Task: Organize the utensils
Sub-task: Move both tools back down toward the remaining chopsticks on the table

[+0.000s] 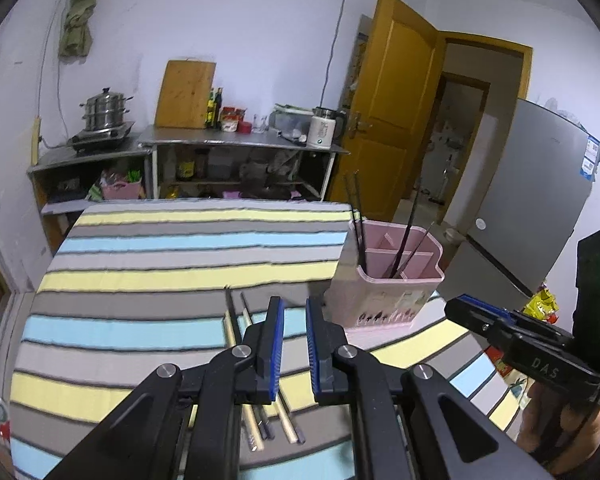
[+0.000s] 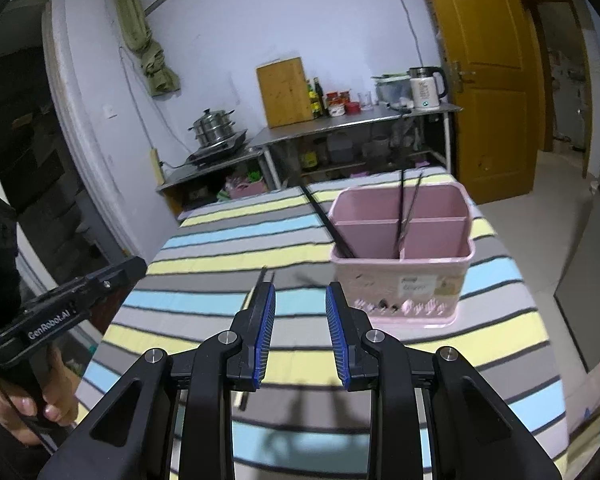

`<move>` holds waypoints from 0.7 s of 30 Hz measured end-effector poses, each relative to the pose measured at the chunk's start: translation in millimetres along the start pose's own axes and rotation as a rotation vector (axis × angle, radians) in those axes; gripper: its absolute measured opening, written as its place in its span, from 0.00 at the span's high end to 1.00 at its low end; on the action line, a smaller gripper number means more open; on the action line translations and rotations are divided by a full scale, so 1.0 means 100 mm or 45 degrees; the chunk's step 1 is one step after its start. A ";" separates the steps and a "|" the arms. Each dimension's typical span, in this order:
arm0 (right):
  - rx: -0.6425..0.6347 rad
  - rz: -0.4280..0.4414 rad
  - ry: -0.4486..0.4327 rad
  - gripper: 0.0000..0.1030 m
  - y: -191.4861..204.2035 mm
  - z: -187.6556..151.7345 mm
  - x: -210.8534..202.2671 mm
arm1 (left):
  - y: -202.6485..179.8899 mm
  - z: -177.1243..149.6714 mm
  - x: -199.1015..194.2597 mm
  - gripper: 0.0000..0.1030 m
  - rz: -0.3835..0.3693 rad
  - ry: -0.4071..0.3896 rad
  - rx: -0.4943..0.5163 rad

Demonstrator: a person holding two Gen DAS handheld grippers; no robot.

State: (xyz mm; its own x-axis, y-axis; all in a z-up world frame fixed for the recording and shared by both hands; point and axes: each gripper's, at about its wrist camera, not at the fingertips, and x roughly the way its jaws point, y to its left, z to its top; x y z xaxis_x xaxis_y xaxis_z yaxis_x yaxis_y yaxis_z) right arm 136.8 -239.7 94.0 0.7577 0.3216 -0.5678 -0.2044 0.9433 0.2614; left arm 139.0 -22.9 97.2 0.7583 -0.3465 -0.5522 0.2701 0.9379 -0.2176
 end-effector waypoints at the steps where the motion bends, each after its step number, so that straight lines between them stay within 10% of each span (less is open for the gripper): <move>1: -0.003 0.005 0.008 0.74 0.02 -0.01 0.01 | 0.04 -0.04 0.00 0.90 0.007 0.010 -0.007; 21: -0.069 0.041 0.203 0.74 0.24 -0.37 0.57 | 0.61 -0.64 0.67 0.80 0.066 0.248 -0.137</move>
State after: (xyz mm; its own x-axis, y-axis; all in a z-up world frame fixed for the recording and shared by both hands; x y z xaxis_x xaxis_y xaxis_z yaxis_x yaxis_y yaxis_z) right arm 152.3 -196.2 39.2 0.6429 0.3566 -0.6778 -0.2631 0.9340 0.2417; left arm 168.6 9.7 -4.2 0.6375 -0.3046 -0.7077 0.1610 0.9509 -0.2642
